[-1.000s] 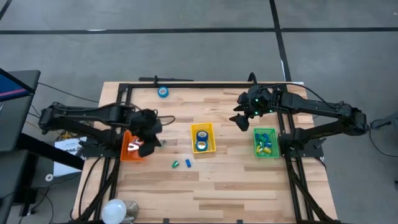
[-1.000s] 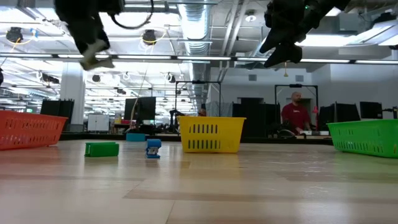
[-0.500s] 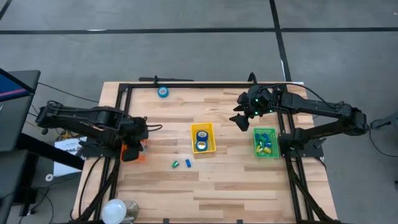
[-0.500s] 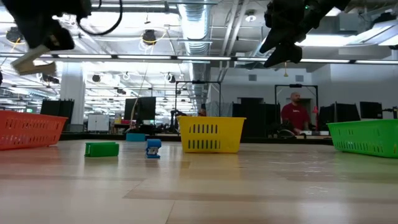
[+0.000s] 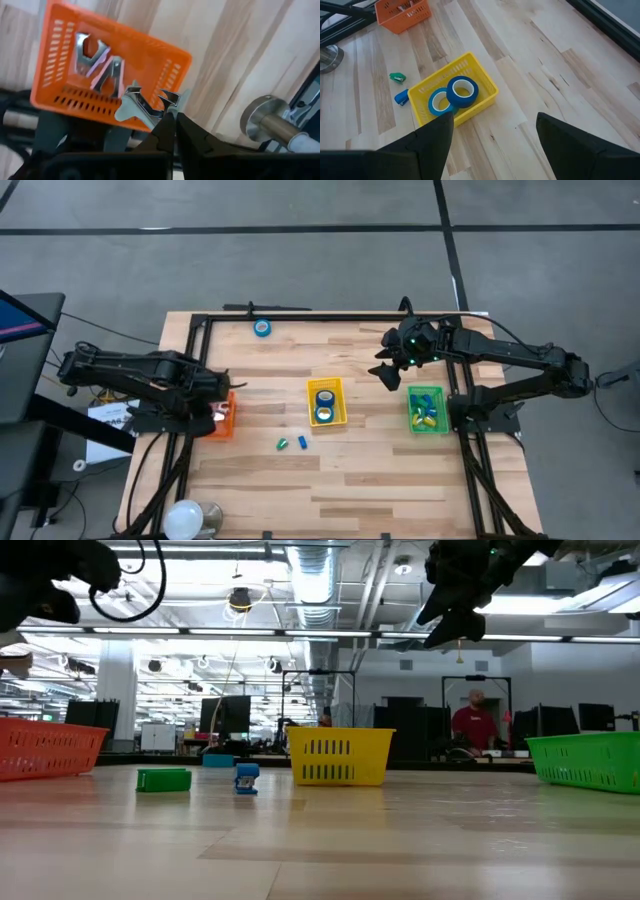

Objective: Pick and place Stapler, Stapler remover, tape
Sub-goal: Put the green staple remover into the orange basket, then put the green stapler into the green basket

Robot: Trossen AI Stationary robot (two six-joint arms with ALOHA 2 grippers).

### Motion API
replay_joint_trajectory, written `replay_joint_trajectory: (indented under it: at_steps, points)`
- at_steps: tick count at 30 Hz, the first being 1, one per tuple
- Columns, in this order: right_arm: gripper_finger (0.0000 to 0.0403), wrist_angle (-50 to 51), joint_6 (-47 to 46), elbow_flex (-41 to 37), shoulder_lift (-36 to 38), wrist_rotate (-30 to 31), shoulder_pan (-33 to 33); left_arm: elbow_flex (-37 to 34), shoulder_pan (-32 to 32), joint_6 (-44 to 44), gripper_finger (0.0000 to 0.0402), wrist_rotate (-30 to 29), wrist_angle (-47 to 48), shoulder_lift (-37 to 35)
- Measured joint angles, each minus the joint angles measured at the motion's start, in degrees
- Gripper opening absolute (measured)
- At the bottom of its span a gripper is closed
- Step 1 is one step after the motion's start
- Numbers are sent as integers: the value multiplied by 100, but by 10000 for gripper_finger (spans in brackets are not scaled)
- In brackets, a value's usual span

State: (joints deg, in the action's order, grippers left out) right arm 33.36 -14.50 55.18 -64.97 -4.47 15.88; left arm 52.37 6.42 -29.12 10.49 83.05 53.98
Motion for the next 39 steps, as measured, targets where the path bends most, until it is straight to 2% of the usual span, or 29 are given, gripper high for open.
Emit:
replay_joint_trajectory:
  at_steps: [12,17,20,28,31,39]
  points:
    - [276,0,0,0,0,0,0,1,0,-315,4,-563,229,4]
    - [276,0,-4,0,-1,-5,0,-1,0,-334,7,-597,223,4]
    - [276,0,-11,0,-2,-11,0,1,0,-334,28,-595,210,4]
    - [276,0,4,2,-1,-13,-2,0,0,-409,132,-659,90,7]
    - [276,0,37,2,-2,-13,-4,-1,0,-423,160,-566,-203,7]
    - [276,0,155,2,-2,-13,-4,1,0,-55,184,-490,-1791,7]
